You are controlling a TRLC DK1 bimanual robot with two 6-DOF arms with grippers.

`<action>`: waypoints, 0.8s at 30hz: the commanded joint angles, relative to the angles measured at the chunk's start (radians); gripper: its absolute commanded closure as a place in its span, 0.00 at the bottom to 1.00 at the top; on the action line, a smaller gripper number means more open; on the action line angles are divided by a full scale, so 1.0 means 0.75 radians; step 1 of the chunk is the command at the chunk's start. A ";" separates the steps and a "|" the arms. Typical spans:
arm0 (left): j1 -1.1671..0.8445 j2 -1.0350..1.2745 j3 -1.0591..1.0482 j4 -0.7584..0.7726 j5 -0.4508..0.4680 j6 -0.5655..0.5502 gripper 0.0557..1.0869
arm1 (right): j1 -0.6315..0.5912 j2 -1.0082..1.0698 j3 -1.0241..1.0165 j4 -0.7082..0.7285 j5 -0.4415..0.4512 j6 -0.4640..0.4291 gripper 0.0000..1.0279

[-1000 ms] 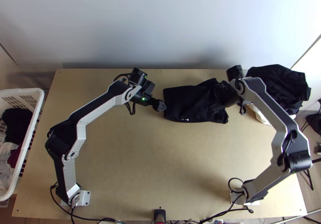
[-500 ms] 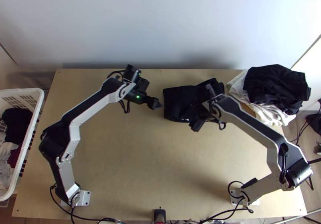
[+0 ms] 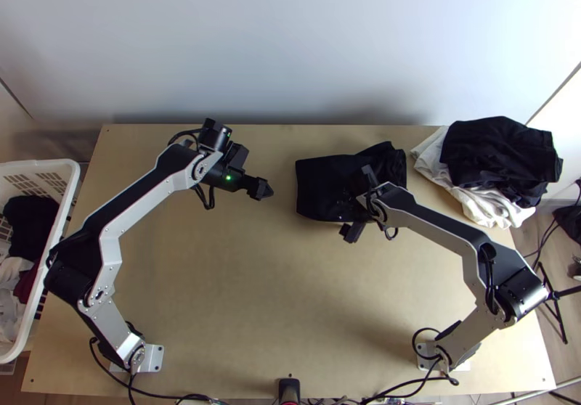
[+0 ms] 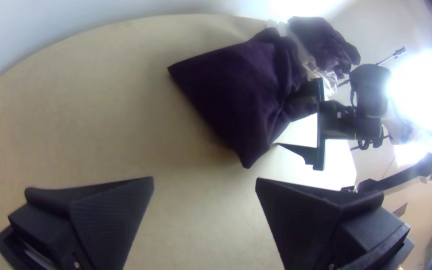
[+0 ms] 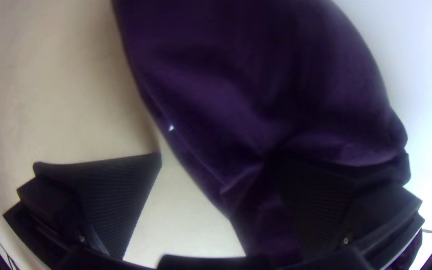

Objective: Fold the t-shirt

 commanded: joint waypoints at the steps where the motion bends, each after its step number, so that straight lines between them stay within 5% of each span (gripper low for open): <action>1: 0.019 -0.034 -0.037 -0.001 0.000 0.007 0.04 | -0.033 0.064 -0.037 0.206 0.098 -0.011 0.04; 3: 0.023 -0.041 -0.046 -0.001 0.000 0.009 0.04 | -0.037 0.085 -0.040 0.242 0.139 -0.011 0.06; 5: 0.026 -0.049 -0.056 -0.001 0.000 0.011 0.04 | -0.037 0.101 -0.037 0.269 0.166 -0.011 0.18; 6: 0.028 -0.055 -0.062 -0.001 0.000 0.011 0.04 | -0.040 0.111 -0.035 0.281 0.182 -0.011 0.31; 9: 0.034 -0.073 -0.074 -0.001 0.000 0.013 0.04 | -0.037 0.115 -0.029 0.308 0.213 -0.007 0.98; 13: 0.058 -0.110 -0.097 -0.001 0.000 0.015 0.04 | -0.019 0.077 0.001 0.296 0.223 0.046 0.97; 24: 0.193 -0.329 -0.252 -0.007 0.000 0.011 0.04 | 0.024 -0.126 0.331 -0.120 0.221 0.295 0.97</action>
